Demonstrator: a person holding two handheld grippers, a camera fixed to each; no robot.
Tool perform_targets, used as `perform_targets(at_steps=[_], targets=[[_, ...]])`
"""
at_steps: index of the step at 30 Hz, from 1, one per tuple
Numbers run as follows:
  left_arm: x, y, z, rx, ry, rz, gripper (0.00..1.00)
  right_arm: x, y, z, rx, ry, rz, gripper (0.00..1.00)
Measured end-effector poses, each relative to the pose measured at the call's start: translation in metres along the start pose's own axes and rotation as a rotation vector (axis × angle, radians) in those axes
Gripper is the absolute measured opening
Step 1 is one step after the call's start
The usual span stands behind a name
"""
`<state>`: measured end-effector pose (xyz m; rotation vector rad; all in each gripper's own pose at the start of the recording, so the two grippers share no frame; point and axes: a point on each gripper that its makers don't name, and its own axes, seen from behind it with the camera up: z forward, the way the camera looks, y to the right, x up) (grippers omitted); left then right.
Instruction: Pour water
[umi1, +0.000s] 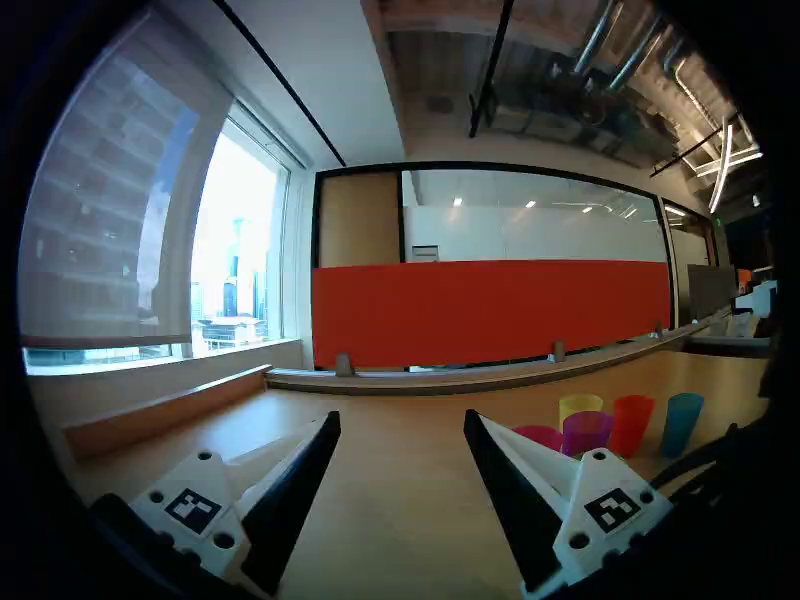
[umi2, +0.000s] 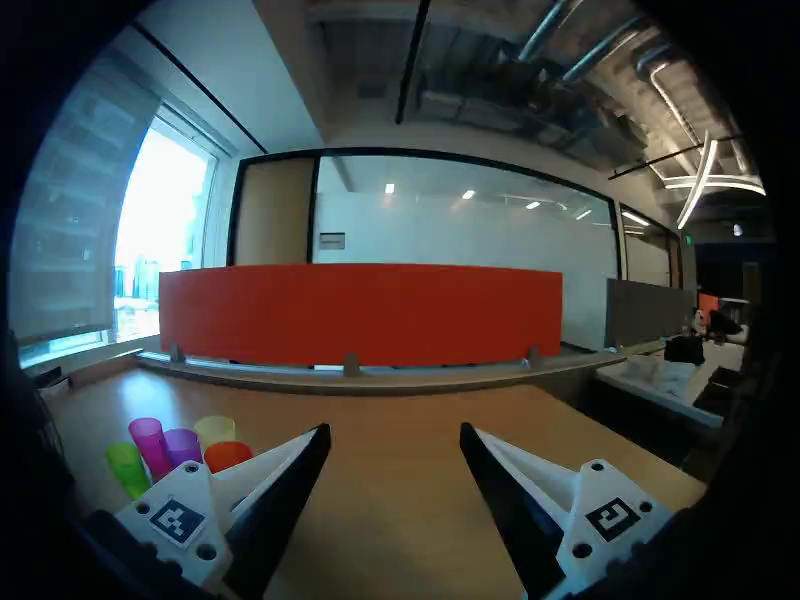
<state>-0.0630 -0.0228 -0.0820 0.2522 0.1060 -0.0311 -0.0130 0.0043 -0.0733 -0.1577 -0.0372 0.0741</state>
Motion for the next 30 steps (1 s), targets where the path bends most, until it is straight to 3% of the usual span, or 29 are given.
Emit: perform_targets(at_steps=[12,30], targets=[[-0.015,0.009,0.010,-0.012,-0.007,-0.044,0.92,0.000,0.002,0.000,0.001,-0.001,0.006,1.00],[-0.039,0.022,0.016,-0.021,-0.074,-0.020,0.92,0.001,0.001,-0.001,0.014,0.011,0.000,1.00]])
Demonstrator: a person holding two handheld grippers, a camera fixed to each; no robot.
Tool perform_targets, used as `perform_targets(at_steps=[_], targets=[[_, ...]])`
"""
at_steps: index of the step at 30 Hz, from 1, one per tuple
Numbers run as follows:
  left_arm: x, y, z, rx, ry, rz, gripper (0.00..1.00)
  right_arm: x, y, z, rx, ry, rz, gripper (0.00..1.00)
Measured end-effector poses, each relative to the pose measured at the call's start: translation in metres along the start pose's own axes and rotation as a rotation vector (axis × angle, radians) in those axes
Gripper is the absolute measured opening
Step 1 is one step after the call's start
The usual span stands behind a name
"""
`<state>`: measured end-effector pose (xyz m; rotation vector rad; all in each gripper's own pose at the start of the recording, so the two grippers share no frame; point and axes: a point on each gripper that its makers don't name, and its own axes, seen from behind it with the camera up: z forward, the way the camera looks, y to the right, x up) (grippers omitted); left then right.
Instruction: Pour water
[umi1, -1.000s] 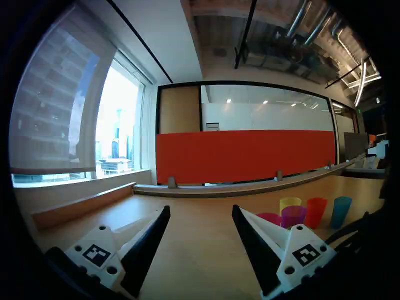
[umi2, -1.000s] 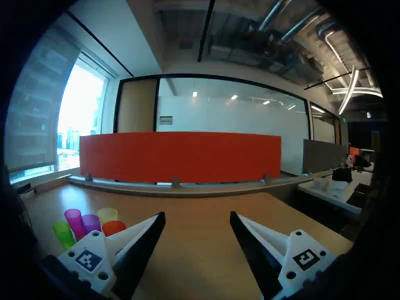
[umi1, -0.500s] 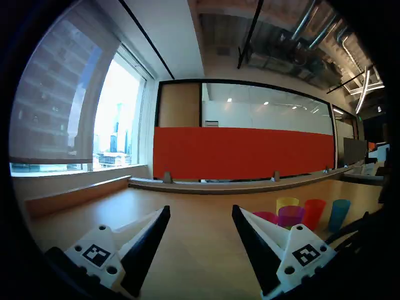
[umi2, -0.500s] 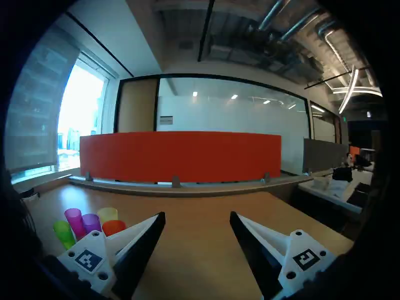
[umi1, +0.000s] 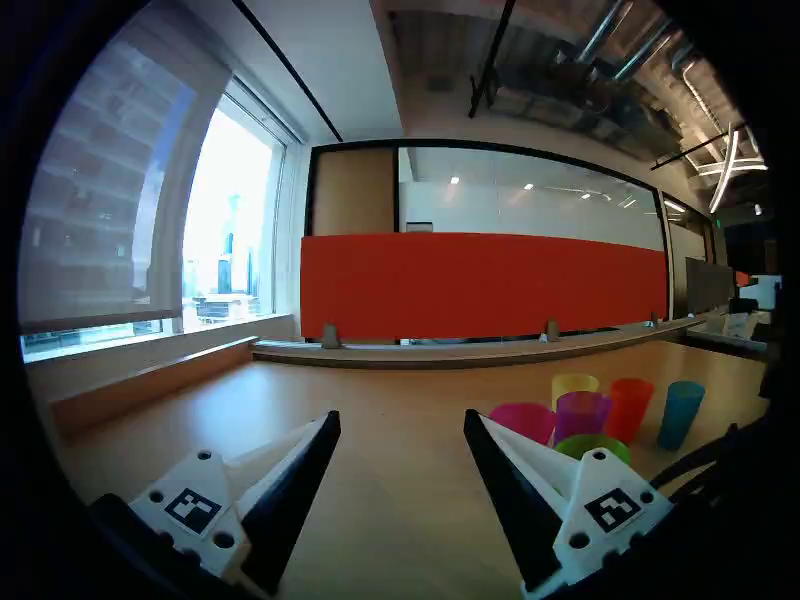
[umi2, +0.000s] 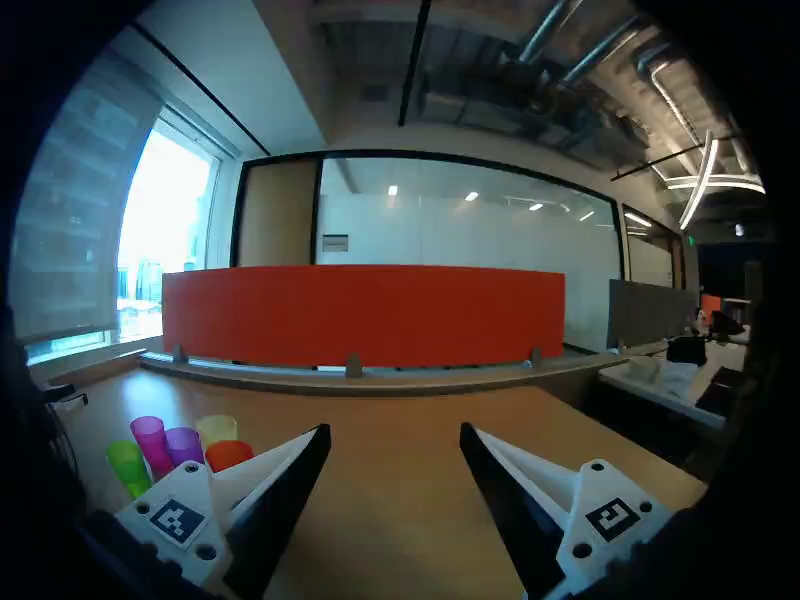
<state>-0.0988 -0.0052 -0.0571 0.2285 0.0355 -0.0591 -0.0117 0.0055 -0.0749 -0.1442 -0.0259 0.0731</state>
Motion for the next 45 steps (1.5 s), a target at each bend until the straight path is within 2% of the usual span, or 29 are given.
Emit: perform_targets(at_steps=[12,18,24,36,45], targets=[[-0.002,0.001,0.001,-0.011,-0.001,0.000,0.92,0.007,0.004,-0.008,0.019,0.032,-0.012,1.00],[-0.002,0.004,0.002,-0.024,-0.001,0.001,0.92,0.005,0.018,-0.004,-0.014,0.038,-0.049,1.00],[-0.002,0.004,0.002,-0.023,-0.001,0.001,0.92,0.004,0.020,0.000,-0.016,0.083,-0.069,1.00],[-0.002,0.004,0.003,-0.023,-0.001,0.001,0.92,-0.007,0.016,0.014,0.024,0.142,-0.035,1.00],[-0.002,0.004,0.003,-0.023,-0.001,0.002,0.92,-0.040,0.009,0.029,0.045,0.100,0.000,1.00]])
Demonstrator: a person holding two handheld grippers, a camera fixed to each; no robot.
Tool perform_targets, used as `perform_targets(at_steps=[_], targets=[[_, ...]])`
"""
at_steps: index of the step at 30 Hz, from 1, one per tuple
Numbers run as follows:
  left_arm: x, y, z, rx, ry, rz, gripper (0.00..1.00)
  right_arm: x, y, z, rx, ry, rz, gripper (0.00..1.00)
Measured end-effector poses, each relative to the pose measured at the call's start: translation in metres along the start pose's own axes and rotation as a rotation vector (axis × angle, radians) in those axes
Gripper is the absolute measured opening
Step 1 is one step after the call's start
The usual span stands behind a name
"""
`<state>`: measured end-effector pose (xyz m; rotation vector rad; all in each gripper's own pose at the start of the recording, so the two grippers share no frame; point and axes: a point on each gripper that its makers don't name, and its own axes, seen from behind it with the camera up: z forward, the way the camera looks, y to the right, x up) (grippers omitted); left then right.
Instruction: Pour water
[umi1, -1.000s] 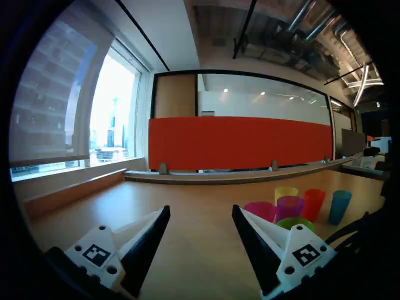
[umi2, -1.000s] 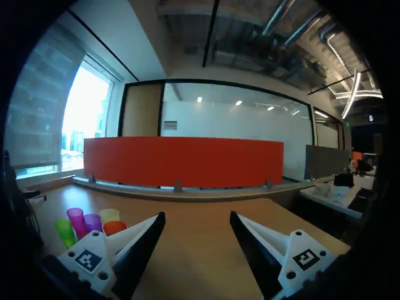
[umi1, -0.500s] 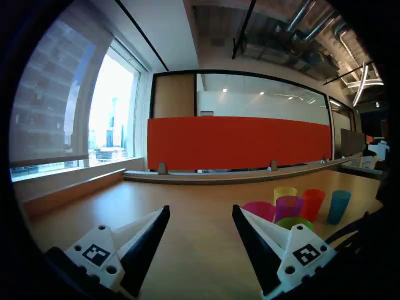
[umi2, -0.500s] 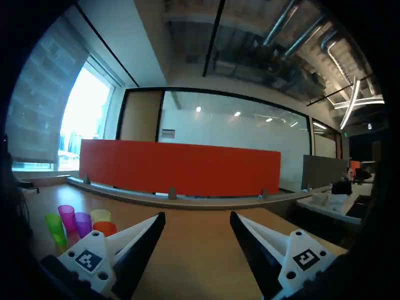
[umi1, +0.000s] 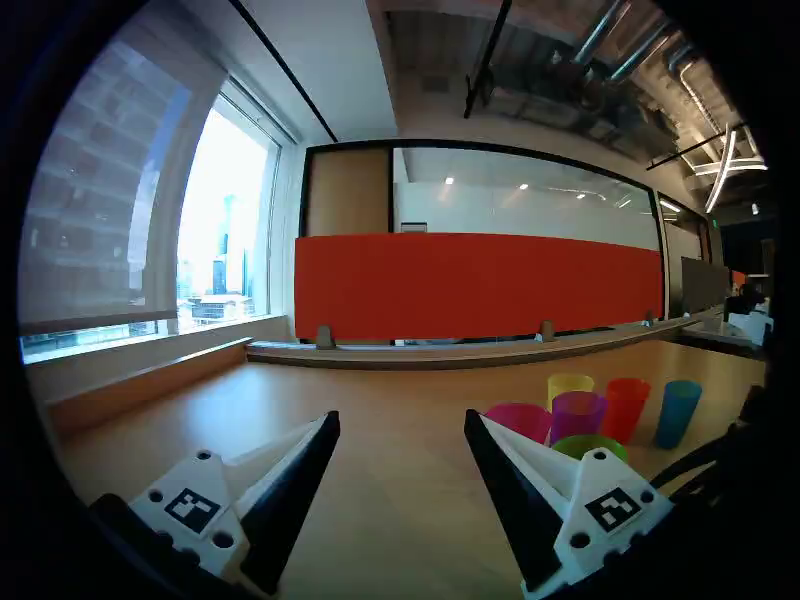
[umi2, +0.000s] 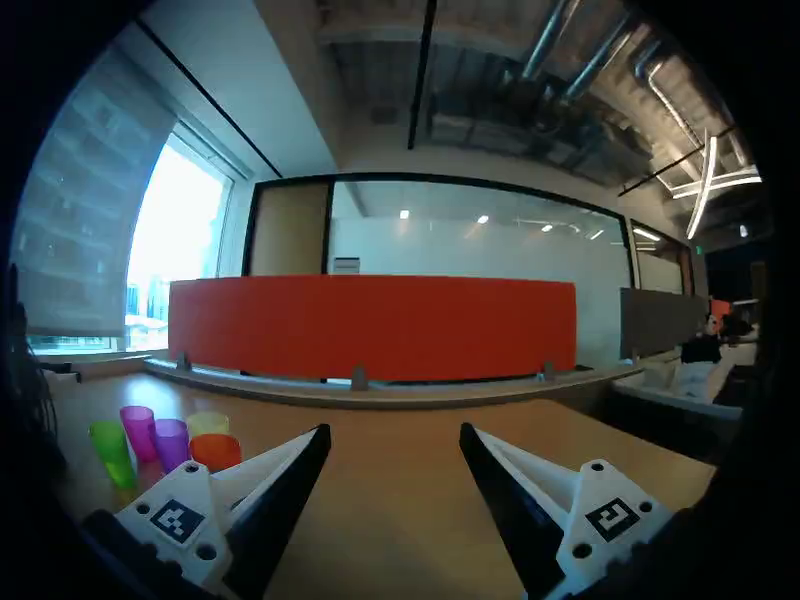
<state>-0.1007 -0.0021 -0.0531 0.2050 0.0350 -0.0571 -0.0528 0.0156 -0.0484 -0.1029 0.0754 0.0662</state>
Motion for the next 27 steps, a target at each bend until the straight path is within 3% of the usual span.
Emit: perform_targets(at_steps=[15,27], targets=[[0.000,0.000,0.000,0.000,0.000,0.000,0.92,-0.032,0.015,0.006,-0.028,-0.054,0.028,1.00],[0.000,0.000,0.000,0.000,0.000,0.000,0.92,-0.033,0.010,0.007,-0.025,-0.064,0.012,1.00]])
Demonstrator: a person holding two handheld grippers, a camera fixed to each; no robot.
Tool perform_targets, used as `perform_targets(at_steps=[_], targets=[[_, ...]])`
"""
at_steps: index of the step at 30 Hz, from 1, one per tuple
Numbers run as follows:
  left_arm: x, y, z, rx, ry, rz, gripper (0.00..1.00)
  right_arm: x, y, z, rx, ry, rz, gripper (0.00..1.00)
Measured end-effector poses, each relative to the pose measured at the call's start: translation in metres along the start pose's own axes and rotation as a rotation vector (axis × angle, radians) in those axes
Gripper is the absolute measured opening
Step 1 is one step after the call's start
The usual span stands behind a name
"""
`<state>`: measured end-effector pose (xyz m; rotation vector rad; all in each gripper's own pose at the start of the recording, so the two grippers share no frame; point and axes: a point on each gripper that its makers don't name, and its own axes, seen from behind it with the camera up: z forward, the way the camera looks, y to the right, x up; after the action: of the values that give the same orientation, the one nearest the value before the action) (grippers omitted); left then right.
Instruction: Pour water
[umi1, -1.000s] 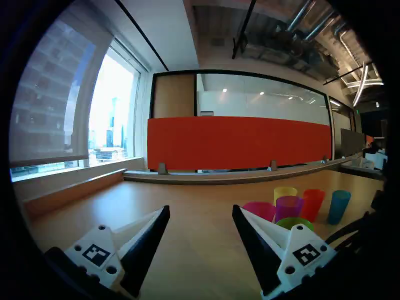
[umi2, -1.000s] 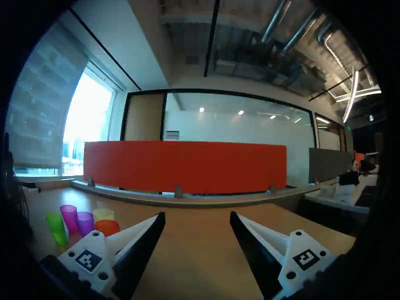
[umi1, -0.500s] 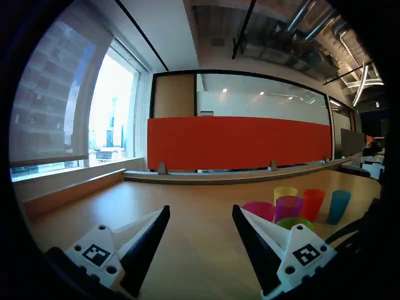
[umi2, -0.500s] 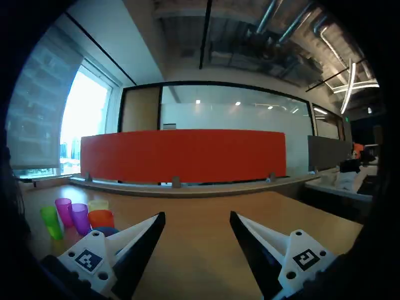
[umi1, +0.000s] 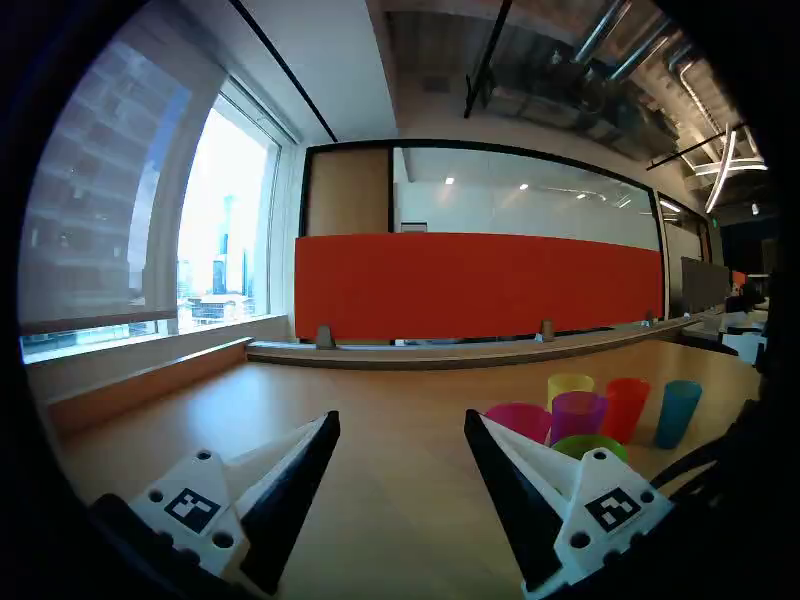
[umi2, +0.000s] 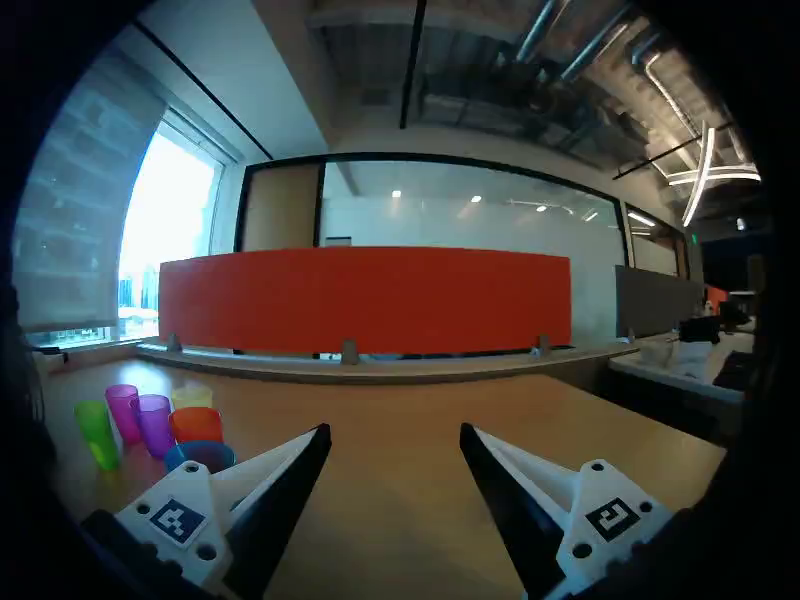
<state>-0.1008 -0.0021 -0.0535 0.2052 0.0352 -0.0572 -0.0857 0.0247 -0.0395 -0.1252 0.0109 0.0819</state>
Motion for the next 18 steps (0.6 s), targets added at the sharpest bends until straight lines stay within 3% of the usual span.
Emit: perform_targets(at_steps=[18], targets=[[-0.0003,0.0000,-0.0005,0.000,0.000,0.000,0.92,0.0001,-0.0038,-0.0025,0.007,-0.001,0.001,1.00]])
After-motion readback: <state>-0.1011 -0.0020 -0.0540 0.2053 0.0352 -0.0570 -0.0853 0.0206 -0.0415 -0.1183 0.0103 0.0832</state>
